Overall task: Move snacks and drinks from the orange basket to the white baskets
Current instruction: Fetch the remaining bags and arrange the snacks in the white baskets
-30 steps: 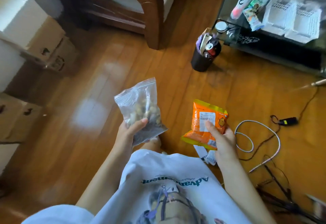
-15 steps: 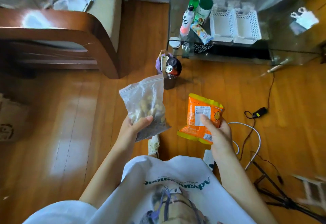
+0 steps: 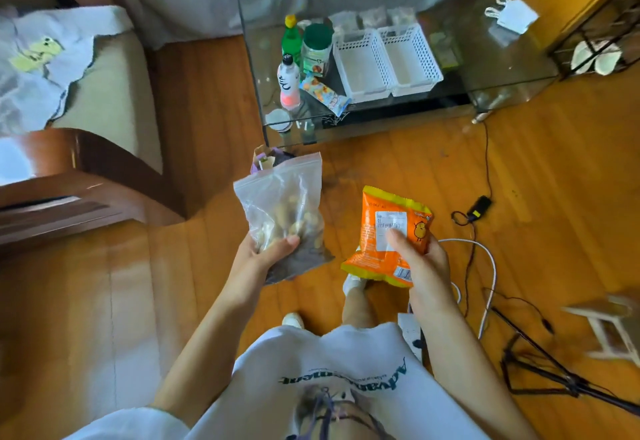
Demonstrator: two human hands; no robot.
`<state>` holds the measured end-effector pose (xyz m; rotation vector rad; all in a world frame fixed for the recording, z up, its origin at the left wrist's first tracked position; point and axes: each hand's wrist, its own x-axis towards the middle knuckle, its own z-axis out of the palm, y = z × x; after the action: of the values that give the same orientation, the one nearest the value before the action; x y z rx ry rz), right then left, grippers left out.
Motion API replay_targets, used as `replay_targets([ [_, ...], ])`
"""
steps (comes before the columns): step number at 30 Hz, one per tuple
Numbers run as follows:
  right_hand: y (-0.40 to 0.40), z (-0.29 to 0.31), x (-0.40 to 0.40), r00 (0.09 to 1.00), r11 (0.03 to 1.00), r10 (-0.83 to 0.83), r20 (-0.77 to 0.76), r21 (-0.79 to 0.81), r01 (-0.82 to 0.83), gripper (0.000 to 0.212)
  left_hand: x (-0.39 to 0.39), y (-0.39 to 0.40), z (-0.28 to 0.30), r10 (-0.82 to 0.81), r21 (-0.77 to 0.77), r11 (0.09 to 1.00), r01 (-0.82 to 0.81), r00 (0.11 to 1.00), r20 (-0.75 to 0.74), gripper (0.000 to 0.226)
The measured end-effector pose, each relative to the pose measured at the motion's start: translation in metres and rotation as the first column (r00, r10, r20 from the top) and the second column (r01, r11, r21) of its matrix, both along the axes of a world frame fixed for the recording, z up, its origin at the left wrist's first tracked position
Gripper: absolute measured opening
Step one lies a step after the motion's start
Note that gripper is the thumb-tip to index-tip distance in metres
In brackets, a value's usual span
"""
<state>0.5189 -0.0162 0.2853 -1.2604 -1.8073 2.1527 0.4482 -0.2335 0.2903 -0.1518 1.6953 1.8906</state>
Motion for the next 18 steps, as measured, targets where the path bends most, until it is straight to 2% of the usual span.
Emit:
replay_targets([
  [6,0.082,-0.004,-0.067,1.000,1.000,-0.022,-0.022,-0.014,0.022,0.018,-0.071,0.077,-0.004,-0.013,-0.020,1.000,0.013,1.000,-0.025,0.028],
  [10,0.153,0.006,-0.119,0.998,0.999,-0.038,-0.047,-0.013,0.037,0.018,-0.120,0.147,0.006,0.006,-0.004,1.000,-0.006,0.999,-0.037,0.022],
  [14,0.213,0.015,-0.161,0.996,0.999,-0.038,-0.081,0.006,0.038,0.032,-0.162,0.207,0.017,0.010,0.025,1.000,-0.009,0.999,-0.038,0.025],
  [18,0.253,0.011,-0.199,0.995,0.999,-0.042,-0.092,0.014,0.043,0.025,-0.193,0.241,0.014,0.053,0.021,0.998,-0.053,0.999,-0.009,0.033],
])
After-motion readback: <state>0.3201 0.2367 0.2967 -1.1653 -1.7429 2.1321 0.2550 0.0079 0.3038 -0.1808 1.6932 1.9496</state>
